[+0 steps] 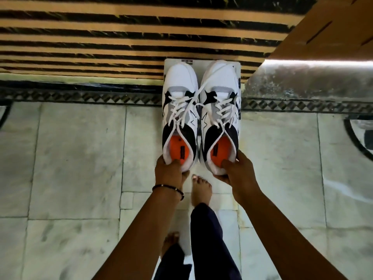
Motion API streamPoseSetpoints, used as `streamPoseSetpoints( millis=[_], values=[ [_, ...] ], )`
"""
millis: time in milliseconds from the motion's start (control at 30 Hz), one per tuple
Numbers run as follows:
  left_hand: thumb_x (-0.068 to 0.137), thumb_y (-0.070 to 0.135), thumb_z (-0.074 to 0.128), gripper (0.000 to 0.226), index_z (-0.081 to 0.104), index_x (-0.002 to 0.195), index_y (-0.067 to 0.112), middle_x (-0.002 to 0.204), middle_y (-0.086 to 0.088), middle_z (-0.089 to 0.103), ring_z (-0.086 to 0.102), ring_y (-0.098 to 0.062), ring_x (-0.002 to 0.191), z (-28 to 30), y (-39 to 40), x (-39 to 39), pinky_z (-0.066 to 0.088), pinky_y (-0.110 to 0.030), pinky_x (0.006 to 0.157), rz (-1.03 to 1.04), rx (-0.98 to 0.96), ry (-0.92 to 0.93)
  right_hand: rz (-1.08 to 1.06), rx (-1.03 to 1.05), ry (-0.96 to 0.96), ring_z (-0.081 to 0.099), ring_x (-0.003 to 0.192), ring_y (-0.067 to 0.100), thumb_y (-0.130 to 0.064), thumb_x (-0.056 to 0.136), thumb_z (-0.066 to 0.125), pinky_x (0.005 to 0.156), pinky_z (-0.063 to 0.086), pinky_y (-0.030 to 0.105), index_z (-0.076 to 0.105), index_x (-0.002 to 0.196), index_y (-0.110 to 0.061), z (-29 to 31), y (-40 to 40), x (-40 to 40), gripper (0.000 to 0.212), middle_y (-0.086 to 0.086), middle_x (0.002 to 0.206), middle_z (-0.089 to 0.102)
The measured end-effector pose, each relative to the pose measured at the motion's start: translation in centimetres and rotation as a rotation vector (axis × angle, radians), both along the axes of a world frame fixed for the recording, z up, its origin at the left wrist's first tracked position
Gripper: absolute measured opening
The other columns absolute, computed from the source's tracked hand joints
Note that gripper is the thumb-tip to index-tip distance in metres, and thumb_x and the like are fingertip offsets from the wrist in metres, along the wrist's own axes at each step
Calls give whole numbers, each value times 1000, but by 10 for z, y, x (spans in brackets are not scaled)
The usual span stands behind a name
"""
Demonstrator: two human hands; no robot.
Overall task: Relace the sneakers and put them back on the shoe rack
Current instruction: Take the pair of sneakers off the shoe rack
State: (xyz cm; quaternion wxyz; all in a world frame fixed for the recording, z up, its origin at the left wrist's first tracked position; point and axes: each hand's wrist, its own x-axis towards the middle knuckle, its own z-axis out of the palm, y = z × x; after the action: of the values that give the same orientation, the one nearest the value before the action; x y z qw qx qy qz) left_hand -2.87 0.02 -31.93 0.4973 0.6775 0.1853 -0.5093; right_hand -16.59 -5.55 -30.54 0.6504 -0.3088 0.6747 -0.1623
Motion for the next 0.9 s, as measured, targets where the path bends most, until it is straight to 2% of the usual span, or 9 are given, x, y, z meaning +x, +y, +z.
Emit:
streamPoseSetpoints(
  millis=[167,233,300,400,467,567,667,733,900],
  values=[
    [82,-4,44,28,60,78,19,85,-11,60,58,-25,74,5,83,-19,50,-37,70,-79,-13,-7,6,35,5,63,96,28,-2,76,63,84,55,50,58,115,-17,11,85,-20,42,8,107,66],
    [75,2,51,21,62,89,14,95,-16,62,61,-30,82,-5,122,-28,52,-37,68,-111,22,2,-17,91,3,64,94,29,2,79,59,86,54,52,59,112,-15,8,120,-31,37,11,105,66],
    [66,13,58,41,59,108,12,112,-19,61,61,-36,99,-17,155,-36,55,-38,67,-143,72,27,-10,147,-3,65,93,31,2,80,56,85,54,53,60,104,-18,-2,150,-45,32,10,101,67],
    [59,22,61,56,55,114,15,116,-20,60,60,-41,103,-46,199,-52,57,-49,74,-178,129,30,7,205,3,68,90,36,3,81,55,82,55,54,63,97,-19,-26,187,-67,29,14,97,69],
    [59,21,59,56,53,114,15,114,-19,59,60,-41,101,-70,214,-63,56,-53,79,-184,175,35,32,216,21,69,87,38,2,80,54,81,55,55,65,93,-20,-55,201,-78,28,16,94,70],
    [61,14,52,31,60,91,15,103,-22,62,62,-40,89,-125,218,-77,54,-55,80,-233,203,-22,60,225,37,70,80,40,1,81,54,78,57,53,64,96,-17,-119,212,-88,26,16,89,71],
    [76,1,48,17,57,85,13,91,-17,59,58,-33,74,-188,209,-84,54,-46,74,-227,228,-57,77,234,35,68,87,39,-2,80,55,80,57,50,61,110,-10,-192,209,-90,32,14,99,68],
    [81,-3,43,25,52,74,19,79,-11,54,53,-27,67,-235,202,-87,51,-39,68,-218,218,-63,96,210,25,67,89,35,-4,80,56,77,59,46,59,116,-10,-240,202,-89,36,13,103,66],
    [74,6,53,22,54,95,8,93,-13,55,55,-32,79,-325,187,-83,53,-50,77,-185,173,-57,131,90,37,67,83,35,-6,81,56,72,59,49,61,112,-9,-322,182,-85,31,12,97,66]
  ],
)
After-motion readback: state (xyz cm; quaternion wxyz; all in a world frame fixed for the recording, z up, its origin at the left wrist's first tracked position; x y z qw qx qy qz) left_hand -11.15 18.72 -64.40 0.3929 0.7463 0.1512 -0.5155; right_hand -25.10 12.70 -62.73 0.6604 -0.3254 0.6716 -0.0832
